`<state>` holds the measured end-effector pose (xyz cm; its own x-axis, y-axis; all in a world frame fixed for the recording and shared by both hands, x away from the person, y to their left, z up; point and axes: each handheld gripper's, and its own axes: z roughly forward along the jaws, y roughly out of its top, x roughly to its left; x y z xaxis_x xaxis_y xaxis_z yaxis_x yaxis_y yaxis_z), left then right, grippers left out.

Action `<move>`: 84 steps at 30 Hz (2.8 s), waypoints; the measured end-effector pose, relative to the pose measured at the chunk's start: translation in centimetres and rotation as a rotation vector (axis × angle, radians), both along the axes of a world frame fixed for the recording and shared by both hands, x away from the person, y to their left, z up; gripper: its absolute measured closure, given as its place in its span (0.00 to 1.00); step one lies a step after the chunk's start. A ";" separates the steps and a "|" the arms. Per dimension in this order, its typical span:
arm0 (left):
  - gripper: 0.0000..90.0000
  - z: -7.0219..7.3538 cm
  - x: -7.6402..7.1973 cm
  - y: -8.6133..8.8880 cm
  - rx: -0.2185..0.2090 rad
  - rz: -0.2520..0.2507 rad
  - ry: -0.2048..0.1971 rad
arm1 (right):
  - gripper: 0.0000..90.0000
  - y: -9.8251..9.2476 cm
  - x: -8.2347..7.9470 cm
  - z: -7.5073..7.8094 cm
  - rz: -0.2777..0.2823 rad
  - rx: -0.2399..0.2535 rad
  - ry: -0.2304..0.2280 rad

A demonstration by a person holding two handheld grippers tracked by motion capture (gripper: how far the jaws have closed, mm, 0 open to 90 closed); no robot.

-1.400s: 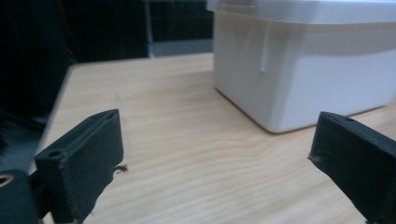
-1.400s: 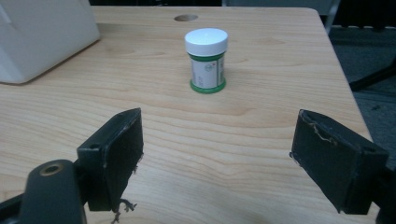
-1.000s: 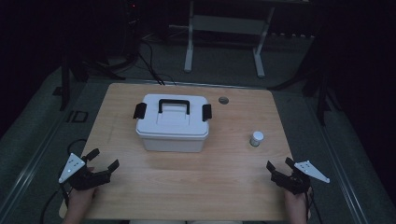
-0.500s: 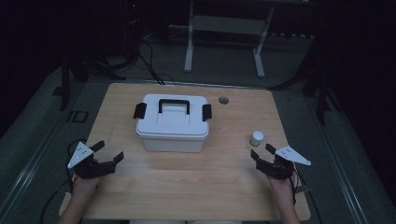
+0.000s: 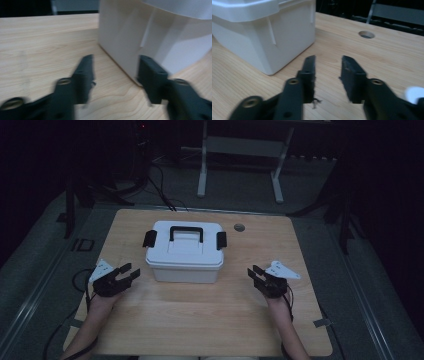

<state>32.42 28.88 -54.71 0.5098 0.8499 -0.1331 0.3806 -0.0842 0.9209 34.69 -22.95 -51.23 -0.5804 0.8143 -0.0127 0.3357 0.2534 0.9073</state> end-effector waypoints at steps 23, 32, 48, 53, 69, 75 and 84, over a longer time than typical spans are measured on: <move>0.99 -0.7 4.8 -3.8 0.017 -0.073 0.097 | 1.00 8.3 4.5 -1.4 0.077 0.002 0.100; 0.99 -0.5 4.6 -4.2 -0.002 -0.096 0.114 | 1.00 8.7 4.3 -1.5 0.065 -0.017 0.108; 0.99 -0.1 2.8 -7.8 0.030 -0.207 0.129 | 1.00 4.5 1.9 -1.5 0.045 -0.003 0.125; 0.99 -0.1 2.4 -8.7 0.021 -0.226 0.133 | 1.00 3.2 0.9 -1.5 0.037 0.017 0.137; 0.99 0.1 0.8 -11.5 0.036 -0.315 0.137 | 1.00 0.2 -1.3 -1.6 0.008 0.028 0.142; 0.99 0.3 0.2 -12.9 0.060 -0.371 0.136 | 1.00 -1.4 -2.3 -1.7 -0.014 0.044 0.154; 0.99 0.2 -0.8 -13.5 0.055 -0.401 0.140 | 1.00 -2.6 -3.7 -2.0 -0.019 0.065 0.165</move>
<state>31.66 15.34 -54.46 0.7815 0.5959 -0.1846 0.4287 -0.2981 0.8528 30.97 -25.51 -53.26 -0.5546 0.8212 0.1348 0.4856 0.1878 0.8537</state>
